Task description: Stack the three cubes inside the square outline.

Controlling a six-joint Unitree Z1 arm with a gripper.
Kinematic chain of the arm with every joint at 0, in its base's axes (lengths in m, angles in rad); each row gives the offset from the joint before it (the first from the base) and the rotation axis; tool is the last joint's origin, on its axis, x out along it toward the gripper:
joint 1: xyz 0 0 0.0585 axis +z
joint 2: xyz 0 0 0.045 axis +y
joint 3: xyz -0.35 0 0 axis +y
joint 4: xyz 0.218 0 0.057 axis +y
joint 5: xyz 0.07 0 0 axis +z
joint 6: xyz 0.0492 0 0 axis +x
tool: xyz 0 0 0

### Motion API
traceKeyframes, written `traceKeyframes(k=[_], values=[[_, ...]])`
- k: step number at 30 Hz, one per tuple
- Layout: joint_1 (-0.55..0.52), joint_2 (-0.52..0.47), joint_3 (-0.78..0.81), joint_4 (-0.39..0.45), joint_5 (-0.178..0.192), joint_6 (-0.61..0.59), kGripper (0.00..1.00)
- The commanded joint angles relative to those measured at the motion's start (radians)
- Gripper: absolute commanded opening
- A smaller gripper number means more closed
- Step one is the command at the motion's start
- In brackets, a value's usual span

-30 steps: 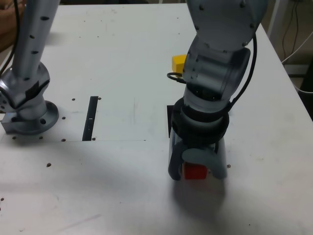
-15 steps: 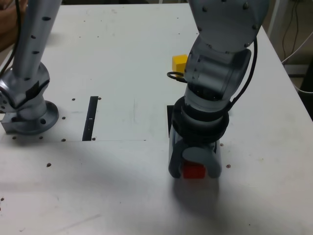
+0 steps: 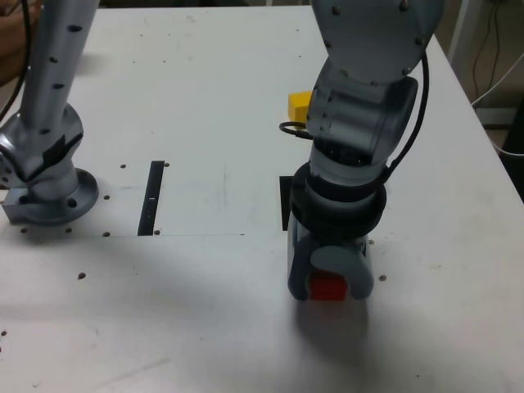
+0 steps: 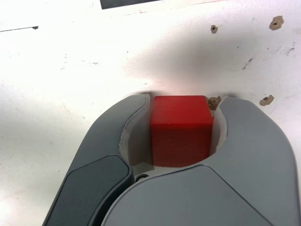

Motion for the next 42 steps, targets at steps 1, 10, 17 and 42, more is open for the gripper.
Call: traceKeyframes(k=[1,10,17,42], values=[[0.001,-0.018,0.006,0.006,0.006,-0.002,0.22],[0.022,-0.130,0.025,0.068,0.040,0.019,0.22],[0.087,-0.206,0.033,0.149,0.049,0.081,0.22],[0.311,-0.129,0.100,0.067,0.061,0.239,0.22]])
